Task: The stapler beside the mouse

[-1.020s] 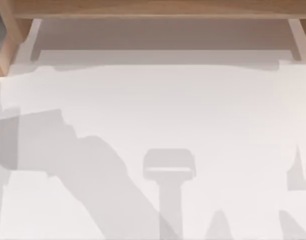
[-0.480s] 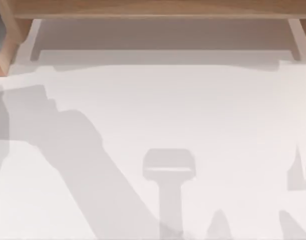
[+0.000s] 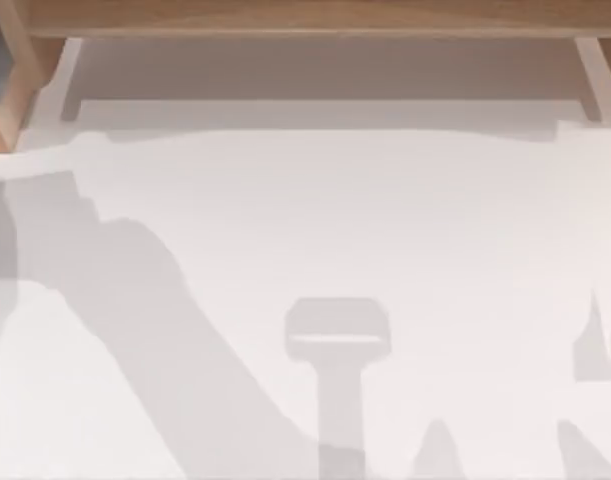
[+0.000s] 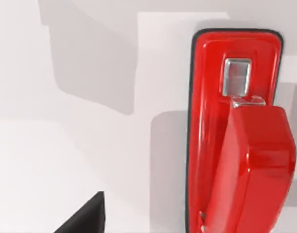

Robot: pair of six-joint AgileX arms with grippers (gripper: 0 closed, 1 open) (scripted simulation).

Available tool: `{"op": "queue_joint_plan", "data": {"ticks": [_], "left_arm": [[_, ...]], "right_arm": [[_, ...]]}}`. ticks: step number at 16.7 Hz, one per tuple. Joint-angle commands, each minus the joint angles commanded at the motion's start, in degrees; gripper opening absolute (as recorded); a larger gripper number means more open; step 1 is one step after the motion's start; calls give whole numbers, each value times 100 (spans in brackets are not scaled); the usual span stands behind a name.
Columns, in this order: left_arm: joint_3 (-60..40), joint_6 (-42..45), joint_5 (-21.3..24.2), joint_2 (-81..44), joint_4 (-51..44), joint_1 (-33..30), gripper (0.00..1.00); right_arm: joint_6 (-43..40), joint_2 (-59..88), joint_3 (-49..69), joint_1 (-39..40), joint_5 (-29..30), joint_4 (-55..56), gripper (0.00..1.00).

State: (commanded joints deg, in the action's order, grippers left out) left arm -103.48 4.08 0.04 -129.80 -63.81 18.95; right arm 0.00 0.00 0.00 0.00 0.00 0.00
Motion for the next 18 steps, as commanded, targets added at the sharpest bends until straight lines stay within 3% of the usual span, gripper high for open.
{"op": "queue_joint_plan", "data": {"ticks": [8, 18], "left_arm": [[400, 19, 2, -195, 609, 15, 100], [400, 19, 2, -195, 609, 15, 25]], "right_arm": [[0, 0, 0, 0, 0, 0, 100], [0, 0, 0, 0, 0, 0, 100]]}}
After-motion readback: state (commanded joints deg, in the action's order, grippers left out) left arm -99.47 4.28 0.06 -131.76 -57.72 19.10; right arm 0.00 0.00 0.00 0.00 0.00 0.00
